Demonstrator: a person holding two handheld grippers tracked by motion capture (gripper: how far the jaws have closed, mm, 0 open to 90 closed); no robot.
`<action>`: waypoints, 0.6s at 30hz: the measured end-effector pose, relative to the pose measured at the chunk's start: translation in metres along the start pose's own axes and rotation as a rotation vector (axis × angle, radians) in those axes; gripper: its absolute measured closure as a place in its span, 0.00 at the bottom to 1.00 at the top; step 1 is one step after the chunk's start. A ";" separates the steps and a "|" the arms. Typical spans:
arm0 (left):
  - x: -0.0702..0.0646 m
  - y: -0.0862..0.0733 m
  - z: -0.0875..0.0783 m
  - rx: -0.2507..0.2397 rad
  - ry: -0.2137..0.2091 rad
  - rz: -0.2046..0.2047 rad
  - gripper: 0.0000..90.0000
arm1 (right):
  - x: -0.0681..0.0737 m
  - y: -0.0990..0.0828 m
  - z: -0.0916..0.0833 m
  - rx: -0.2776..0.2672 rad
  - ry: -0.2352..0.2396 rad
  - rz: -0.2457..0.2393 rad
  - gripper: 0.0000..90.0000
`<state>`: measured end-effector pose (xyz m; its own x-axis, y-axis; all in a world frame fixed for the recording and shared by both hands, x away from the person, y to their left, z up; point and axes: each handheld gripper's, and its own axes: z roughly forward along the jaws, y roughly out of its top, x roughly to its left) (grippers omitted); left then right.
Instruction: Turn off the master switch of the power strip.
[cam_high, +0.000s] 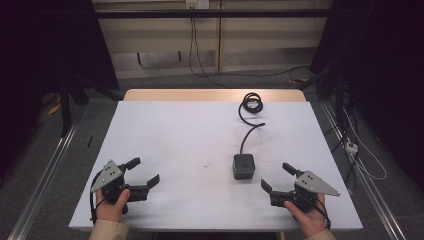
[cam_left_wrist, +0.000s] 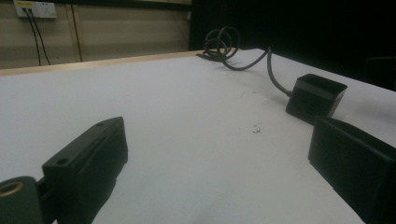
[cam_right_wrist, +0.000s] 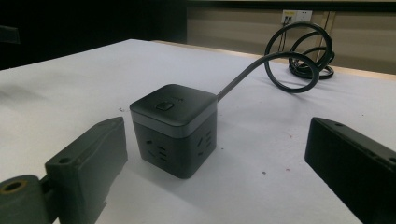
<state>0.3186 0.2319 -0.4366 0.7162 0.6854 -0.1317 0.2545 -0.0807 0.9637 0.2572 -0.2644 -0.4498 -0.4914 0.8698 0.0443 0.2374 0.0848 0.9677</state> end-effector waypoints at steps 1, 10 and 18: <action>0.000 0.000 0.000 -0.002 -0.001 -0.001 0.05 | 0.000 0.000 0.000 0.001 -0.001 0.001 0.06; -0.001 0.000 -0.001 0.000 -0.003 0.000 0.05 | 0.001 0.002 0.003 0.007 0.006 0.003 0.08; -0.001 -0.001 -0.005 -0.004 -0.005 0.007 0.05 | 0.002 0.005 0.011 0.013 0.014 0.007 0.09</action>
<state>0.3145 0.2349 -0.4359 0.7211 0.6814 -0.1258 0.2468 -0.0829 0.9655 0.2661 -0.2568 -0.4473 -0.5017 0.8633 0.0545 0.2512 0.0851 0.9642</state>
